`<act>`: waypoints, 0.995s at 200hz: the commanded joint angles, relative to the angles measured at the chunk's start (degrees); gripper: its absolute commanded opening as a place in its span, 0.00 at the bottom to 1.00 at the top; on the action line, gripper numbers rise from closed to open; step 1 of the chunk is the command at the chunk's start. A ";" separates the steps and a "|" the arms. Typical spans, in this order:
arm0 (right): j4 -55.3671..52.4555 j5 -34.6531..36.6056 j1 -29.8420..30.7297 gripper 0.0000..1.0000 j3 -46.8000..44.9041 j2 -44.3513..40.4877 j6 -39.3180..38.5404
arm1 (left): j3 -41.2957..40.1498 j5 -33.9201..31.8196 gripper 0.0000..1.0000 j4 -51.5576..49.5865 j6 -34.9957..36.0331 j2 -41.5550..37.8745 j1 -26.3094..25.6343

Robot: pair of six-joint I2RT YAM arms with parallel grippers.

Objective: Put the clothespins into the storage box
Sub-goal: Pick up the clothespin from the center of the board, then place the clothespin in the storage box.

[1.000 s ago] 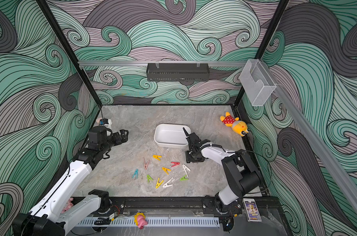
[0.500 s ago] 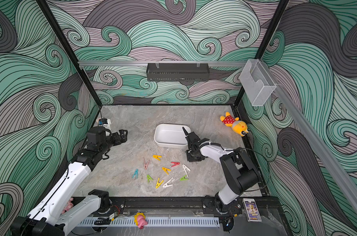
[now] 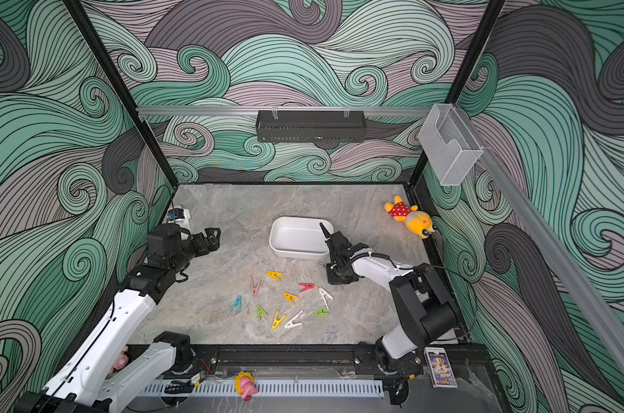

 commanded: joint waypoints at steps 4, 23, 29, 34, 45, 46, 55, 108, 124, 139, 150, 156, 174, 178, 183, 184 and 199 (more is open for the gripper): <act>-2.84 0.10 -0.02 0.11 1.26 -2.05 -1.45 | 0.75 -0.68 0.94 -1.04 0.12 -0.85 -0.19; -3.28 0.60 -0.11 0.11 2.21 -1.57 -2.30 | 0.48 -0.68 0.94 -0.80 -0.04 -0.81 -0.19; -3.39 0.47 -0.15 0.10 2.57 -1.25 -2.43 | 0.48 -0.68 0.94 -0.77 -0.03 -0.80 -0.19; -3.49 0.31 -0.11 0.10 2.90 -1.11 -2.59 | 0.48 -0.68 0.94 -0.89 -0.07 -0.75 -0.19; -3.65 -0.27 -0.11 0.10 3.64 -0.85 -2.78 | 0.48 -0.68 0.94 -0.97 -0.02 -0.76 -0.19; -3.73 -0.34 -0.11 0.10 3.75 -0.82 -2.78 | 0.48 -0.68 0.94 -1.00 -0.06 -0.76 -0.19; -4.51 -1.03 -0.10 0.10 4.73 -0.78 -3.04 | 0.48 -0.77 0.94 -1.03 0.03 -0.68 -0.19; -9.08 -11.75 -2.72 0.08 12.88 -1.42 -4.25 | 1.18 -0.86 0.94 -1.16 0.33 0.20 -0.19; -10.80 -13.57 -3.35 0.09 17.06 -1.26 -4.88 | 1.69 -1.12 0.94 -1.56 0.54 0.30 -0.19; -11.09 -16.31 -4.21 0.09 20.68 -0.63 -4.96 | 1.88 -1.29 0.94 -1.87 0.52 0.34 -0.19; -11.00 -18.51 -4.71 0.09 23.55 0.52 -4.96 | 1.95 -1.30 0.94 -2.33 0.55 0.24 -0.19; -11.06 -19.38 -4.84 0.10 25.22 1.44 -5.14 | 2.00 -1.15 0.94 -2.96 0.53 0.31 -0.19; -11.08 -20.08 -4.85 0.09 31.03 5.71 -6.54 | 2.23 -0.95 0.94 -4.55 0.79 0.57 -0.19; -11.08 -20.10 -4.93 0.09 32.25 6.91 -6.82 | 2.29 -0.91 0.94 -4.88 0.77 0.64 -0.19; -10.93 -20.23 -4.94 0.09 33.94 8.41 -7.05 | 2.37 -0.86 0.94 -5.34 0.94 0.67 -0.19; -10.93 -20.25 -4.94 0.09 34.37 8.77 -7.11 | 2.40 -0.86 0.94 -5.47 0.94 0.66 -0.19; -10.77 -21.52 -4.94 0.10 39.63 14.12 -7.74 | 2.94 -0.86 0.93 -7.09 0.82 0.15 -0.19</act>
